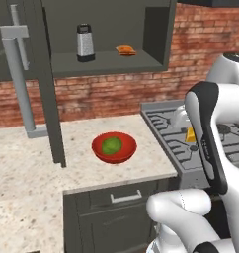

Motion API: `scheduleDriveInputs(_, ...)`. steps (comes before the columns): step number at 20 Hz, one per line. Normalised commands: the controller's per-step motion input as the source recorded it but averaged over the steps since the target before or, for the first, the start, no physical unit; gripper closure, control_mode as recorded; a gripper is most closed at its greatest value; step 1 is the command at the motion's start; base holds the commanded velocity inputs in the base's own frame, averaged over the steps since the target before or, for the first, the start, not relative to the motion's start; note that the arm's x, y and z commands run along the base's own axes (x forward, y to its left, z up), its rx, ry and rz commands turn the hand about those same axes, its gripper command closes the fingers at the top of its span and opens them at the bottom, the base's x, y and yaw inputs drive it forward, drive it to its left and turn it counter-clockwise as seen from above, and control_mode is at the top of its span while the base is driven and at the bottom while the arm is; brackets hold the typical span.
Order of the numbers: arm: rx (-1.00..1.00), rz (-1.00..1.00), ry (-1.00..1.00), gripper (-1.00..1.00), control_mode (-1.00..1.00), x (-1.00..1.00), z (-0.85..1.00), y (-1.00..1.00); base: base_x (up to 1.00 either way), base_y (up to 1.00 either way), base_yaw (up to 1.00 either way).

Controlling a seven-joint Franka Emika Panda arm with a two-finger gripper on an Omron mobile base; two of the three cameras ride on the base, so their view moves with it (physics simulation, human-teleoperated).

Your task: Pick the cheese from the fridge and the cheese grater from the cabinet and place them next to the salad bowl.

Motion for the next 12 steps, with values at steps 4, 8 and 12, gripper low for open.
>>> scheduleDriveInputs(4,0.00,0.00,0.00,1.00,1.00,0.00,0.00,0.00,0.49,0.24,0.17)
scheduleDriveInputs(8,0.00,0.00,0.00,1.00,1.00,0.00,0.00,0.00,0.61,0.04,0.11)
scheduleDriveInputs(12,0.00,0.00,0.00,1.00,1.00,0.00,0.00,0.00,0.55,0.00,0.06)
